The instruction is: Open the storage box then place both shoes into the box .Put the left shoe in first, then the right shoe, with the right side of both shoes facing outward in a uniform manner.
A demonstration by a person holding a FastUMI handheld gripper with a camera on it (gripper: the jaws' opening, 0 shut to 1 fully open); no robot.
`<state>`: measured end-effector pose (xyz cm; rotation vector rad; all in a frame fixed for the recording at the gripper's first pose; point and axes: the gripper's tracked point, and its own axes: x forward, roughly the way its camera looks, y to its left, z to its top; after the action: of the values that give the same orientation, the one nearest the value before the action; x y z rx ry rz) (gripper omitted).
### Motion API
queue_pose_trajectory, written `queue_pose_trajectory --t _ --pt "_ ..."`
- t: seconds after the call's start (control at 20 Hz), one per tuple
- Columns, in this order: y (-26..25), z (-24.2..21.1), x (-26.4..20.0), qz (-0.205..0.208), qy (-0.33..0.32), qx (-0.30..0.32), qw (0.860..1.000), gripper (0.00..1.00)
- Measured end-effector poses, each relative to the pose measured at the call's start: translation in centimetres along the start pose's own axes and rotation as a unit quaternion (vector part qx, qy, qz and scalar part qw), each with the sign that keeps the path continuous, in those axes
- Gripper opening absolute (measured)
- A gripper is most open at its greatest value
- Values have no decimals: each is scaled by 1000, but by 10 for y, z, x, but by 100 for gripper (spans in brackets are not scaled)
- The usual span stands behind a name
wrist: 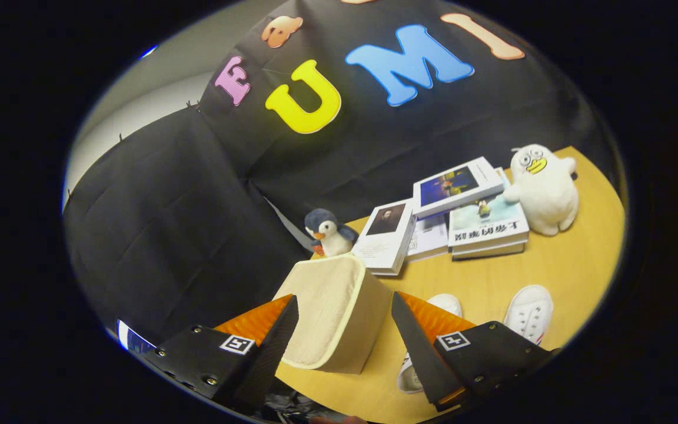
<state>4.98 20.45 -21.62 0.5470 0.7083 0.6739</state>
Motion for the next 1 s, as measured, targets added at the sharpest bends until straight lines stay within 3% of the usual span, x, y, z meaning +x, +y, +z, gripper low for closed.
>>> queue_pose_trajectory --t 0.3,0.55,0.85,0.95,1.0 --pt "0 -44 53 46 67 89 993 97" --pt "3 -70 81 78 110 179 975 96" --pt "8 -78 100 79 126 187 971 96" --pt "6 -81 104 70 134 191 970 92" --pt "8 -81 104 69 136 197 969 81"
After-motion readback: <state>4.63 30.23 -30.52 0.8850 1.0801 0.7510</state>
